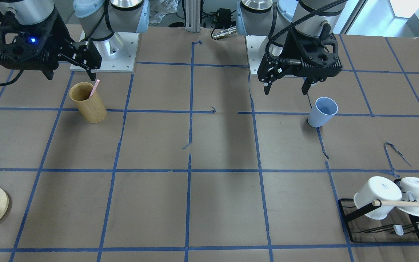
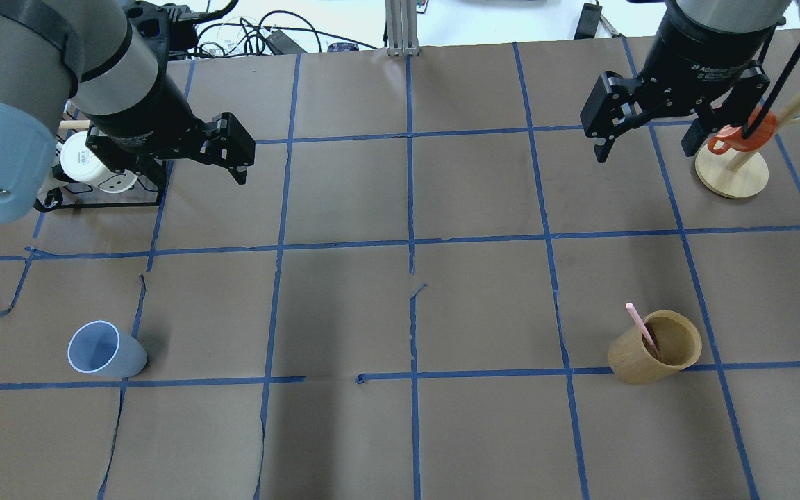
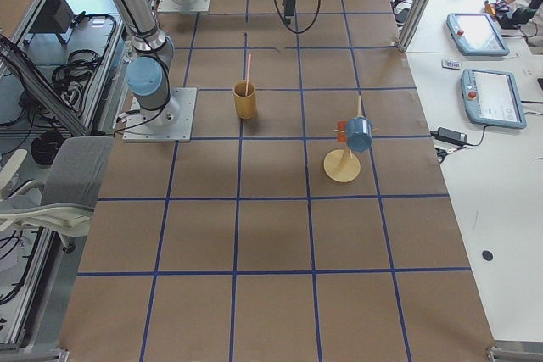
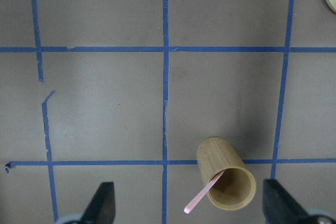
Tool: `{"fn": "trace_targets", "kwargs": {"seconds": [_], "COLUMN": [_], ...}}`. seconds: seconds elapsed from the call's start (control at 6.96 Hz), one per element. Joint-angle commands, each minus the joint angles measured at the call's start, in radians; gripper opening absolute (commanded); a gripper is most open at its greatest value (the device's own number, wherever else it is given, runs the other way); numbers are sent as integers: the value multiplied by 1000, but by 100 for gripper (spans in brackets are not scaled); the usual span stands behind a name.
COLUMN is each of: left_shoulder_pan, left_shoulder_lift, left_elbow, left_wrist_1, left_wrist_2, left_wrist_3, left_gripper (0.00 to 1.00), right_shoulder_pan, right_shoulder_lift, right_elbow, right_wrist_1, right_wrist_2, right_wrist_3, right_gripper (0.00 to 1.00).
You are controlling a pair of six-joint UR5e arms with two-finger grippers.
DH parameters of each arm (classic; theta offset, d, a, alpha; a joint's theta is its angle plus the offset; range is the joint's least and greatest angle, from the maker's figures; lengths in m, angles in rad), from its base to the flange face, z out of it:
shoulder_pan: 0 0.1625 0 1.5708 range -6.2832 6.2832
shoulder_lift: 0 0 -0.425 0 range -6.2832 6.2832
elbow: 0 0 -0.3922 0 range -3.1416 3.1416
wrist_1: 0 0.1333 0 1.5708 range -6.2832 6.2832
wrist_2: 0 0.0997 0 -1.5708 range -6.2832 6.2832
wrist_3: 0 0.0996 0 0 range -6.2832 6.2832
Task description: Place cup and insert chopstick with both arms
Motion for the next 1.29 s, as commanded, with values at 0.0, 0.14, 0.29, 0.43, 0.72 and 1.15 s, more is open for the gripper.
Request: {"fn": "trace_targets", "kwargs": {"seconds": [0.0,0.14,0.29,0.43,0.72,1.15], "left_shoulder_pan": [1,-1,-1,1,-1,-1], "left_shoulder_lift": [0,2,2,2,2,2], "left_elbow": [0,0,0,0,0,0], "left_wrist_1": [2,2,0,2,0,0], "left_wrist_2": [0,0,0,0,0,0], "left_wrist_3": [0,0,0,0,0,0], "left_gripper": [100,100,100,100,100,100], "right_shoulder_pan": [1,1,1,1,-1,-1], "right_shoulder_lift": [-2,-1,-4,-2,-2,-2], "right_elbow": [0,0,0,0,9,25], "right_wrist_1": [-3,-3,0,2,6,8], "right_wrist_2": [12,14,10,-3,-5,-6], "right_wrist_3": [2,-1,2,7,15,15], "right_gripper": [100,100,100,100,100,100]}}
